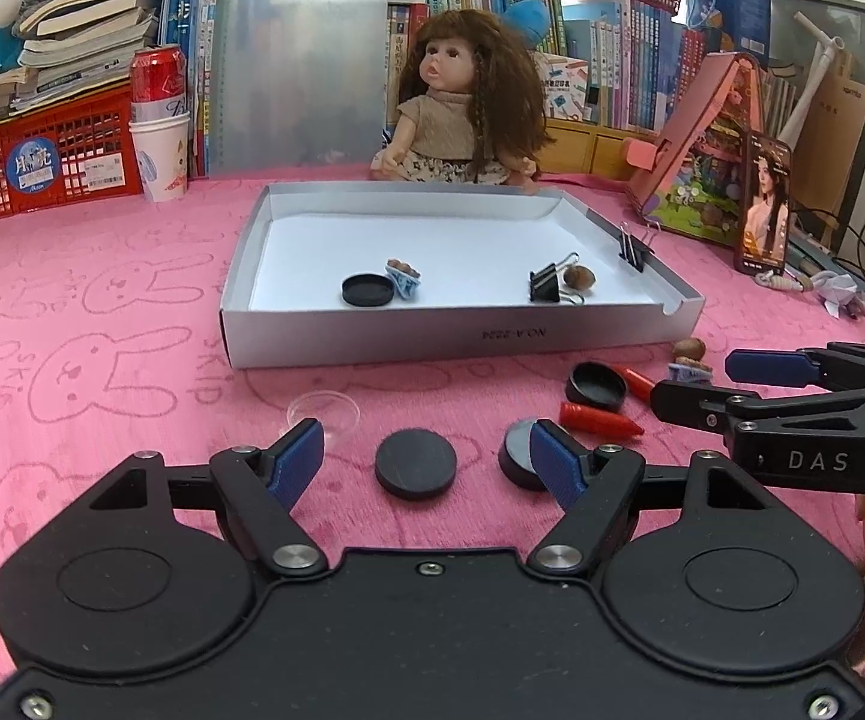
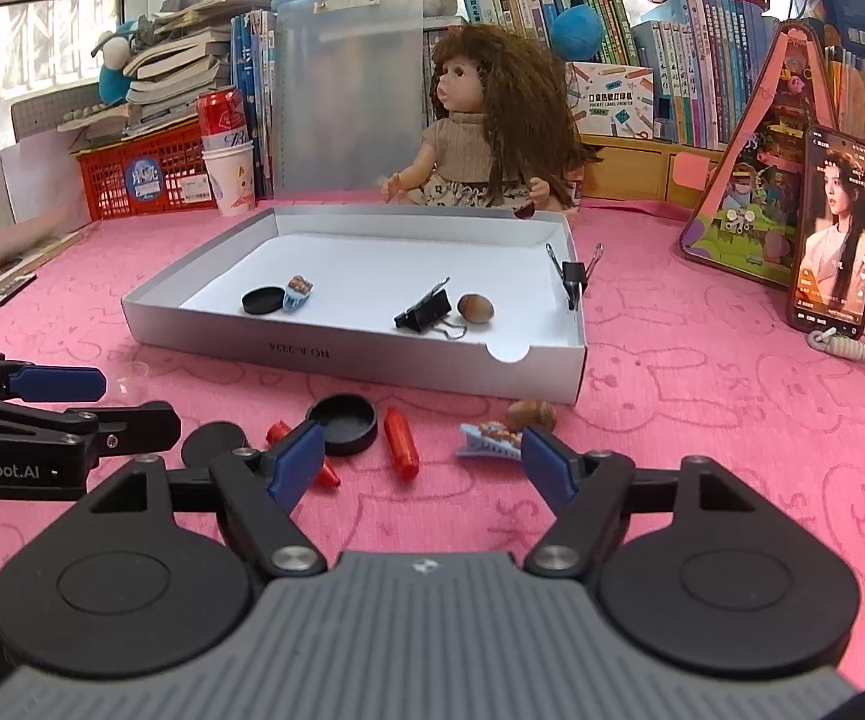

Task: Organize rigid objects
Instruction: 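Move both tools back toward the objects on the tablecloth, then grasp another black round lid with the left tool while the right tool grasps the red crayon, then carry the black lid in the left tool and red crayon in the right tool over the tray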

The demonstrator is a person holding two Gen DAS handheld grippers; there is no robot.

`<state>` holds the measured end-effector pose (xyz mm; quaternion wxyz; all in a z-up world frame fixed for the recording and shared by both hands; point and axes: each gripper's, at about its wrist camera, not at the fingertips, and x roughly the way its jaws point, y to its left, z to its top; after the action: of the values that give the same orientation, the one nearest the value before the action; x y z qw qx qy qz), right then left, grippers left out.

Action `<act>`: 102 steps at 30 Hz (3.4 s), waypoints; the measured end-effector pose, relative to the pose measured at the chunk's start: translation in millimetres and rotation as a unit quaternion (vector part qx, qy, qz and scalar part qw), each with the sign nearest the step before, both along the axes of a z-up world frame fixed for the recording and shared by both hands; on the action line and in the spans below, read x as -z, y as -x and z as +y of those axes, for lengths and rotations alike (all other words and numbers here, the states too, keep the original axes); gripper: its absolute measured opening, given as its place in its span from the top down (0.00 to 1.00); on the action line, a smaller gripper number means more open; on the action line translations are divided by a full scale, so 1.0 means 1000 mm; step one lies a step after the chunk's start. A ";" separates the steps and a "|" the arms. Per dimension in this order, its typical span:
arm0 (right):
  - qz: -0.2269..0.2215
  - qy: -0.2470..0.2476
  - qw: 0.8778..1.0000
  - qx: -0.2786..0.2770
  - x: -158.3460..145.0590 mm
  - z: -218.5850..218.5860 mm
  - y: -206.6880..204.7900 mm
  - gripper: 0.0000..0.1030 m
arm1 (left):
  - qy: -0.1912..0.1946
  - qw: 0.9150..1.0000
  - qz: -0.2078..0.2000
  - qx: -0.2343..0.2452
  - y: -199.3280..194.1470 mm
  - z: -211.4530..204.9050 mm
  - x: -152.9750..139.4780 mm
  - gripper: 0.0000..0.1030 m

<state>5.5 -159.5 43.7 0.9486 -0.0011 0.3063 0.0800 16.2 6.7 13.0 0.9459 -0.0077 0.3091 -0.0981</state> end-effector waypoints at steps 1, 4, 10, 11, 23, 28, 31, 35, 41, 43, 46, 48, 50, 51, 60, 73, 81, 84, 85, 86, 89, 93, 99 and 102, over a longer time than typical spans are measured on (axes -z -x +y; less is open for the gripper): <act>0.001 0.000 1.000 0.000 0.001 0.000 0.001 0.20 | -0.001 1.000 0.001 0.002 0.001 -0.001 0.001 0.28; 0.003 0.001 1.000 0.000 0.003 0.000 0.003 0.20 | -0.003 1.000 0.004 0.003 0.003 -0.002 0.003 0.28; 0.010 -0.001 1.000 -0.004 0.008 0.003 0.006 0.20 | -0.001 1.000 0.006 0.004 0.006 -0.001 0.006 0.28; 0.011 -0.001 1.000 -0.005 0.008 0.004 0.007 0.20 | -0.002 1.000 0.005 0.004 0.007 -0.001 0.006 0.29; 0.017 -0.003 0.999 -0.027 0.011 0.015 0.012 0.24 | -0.013 1.000 -0.001 -0.002 0.003 0.003 0.010 0.68; 0.013 0.020 0.999 -0.028 0.011 0.026 0.014 0.49 | -0.017 1.000 -0.005 0.000 0.001 -0.001 0.012 0.70; 0.012 0.014 0.999 -0.033 0.011 0.029 0.014 0.54 | -0.016 1.000 -0.007 -0.002 -0.001 -0.001 0.013 0.70; 0.012 0.012 0.999 -0.039 0.011 0.033 0.012 0.57 | -0.015 1.000 -0.008 -0.004 -0.004 0.000 0.014 0.70; 0.013 0.006 0.999 -0.045 0.012 0.041 0.002 0.57 | -0.013 1.000 -0.010 0.000 -0.008 0.000 0.016 0.68; 0.013 0.003 0.999 -0.045 0.012 0.043 -0.002 0.57 | -0.013 1.000 -0.011 0.000 -0.009 0.000 0.016 0.68; 0.012 0.001 0.999 -0.045 0.013 0.046 -0.008 0.65 | -0.014 1.000 -0.011 -0.003 -0.009 0.000 0.016 0.71; 0.011 0.002 0.999 -0.036 0.014 0.047 -0.009 0.78 | -0.011 1.000 -0.011 -0.003 -0.010 0.001 0.016 0.71; 0.010 -0.005 0.999 -0.032 0.014 0.045 -0.009 0.82 | -0.011 1.000 -0.011 -0.004 -0.009 0.001 0.015 0.71; 0.010 -0.008 0.999 -0.031 0.014 0.043 -0.008 0.83 | -0.011 1.000 -0.012 -0.004 -0.009 0.001 0.014 0.71; -0.001 0.000 1.000 -0.017 0.008 0.028 0.007 0.86 | -0.011 1.000 -0.019 -0.009 -0.005 0.002 0.007 0.71; -0.018 -0.008 1.000 0.002 -0.002 0.018 0.012 0.86 | -0.009 0.999 -0.031 -0.009 -0.005 -0.002 -0.005 0.71; -0.026 -0.013 0.999 0.013 -0.010 0.013 0.006 0.86 | -0.004 0.999 -0.037 -0.014 -0.010 0.000 -0.013 0.71; -0.028 -0.016 0.999 0.016 -0.011 0.012 0.003 0.86 | -0.001 0.999 -0.041 -0.015 -0.012 0.001 -0.016 0.71; -0.030 -0.015 0.999 0.017 -0.012 0.011 0.003 0.86 | -0.001 0.999 -0.042 -0.016 -0.013 0.000 -0.017 0.71; -0.031 -0.015 0.999 0.017 -0.012 0.011 0.004 0.86 | -0.001 0.999 -0.044 -0.016 -0.013 0.000 -0.018 0.71; -0.035 -0.017 0.999 0.018 -0.014 0.011 0.004 0.86 | 0.000 0.999 -0.046 -0.016 -0.014 -0.001 -0.019 0.71; -0.037 -0.016 0.999 0.019 -0.015 0.010 0.004 0.86 | -0.001 0.999 -0.046 -0.014 -0.014 -0.002 -0.019 0.71; -0.034 -0.016 0.999 0.021 -0.013 0.010 0.004 0.86 | -0.001 0.999 -0.046 -0.014 -0.015 -0.002 -0.019 0.71; -0.031 -0.015 0.999 0.023 -0.013 0.009 0.003 0.86 | -0.002 0.999 -0.046 -0.014 -0.015 -0.002 -0.019 0.71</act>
<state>2.4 -150.3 56.3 0.9592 0.0178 0.2750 0.0624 30.9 4.3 32.2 0.9604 -0.0058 0.2654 -0.0843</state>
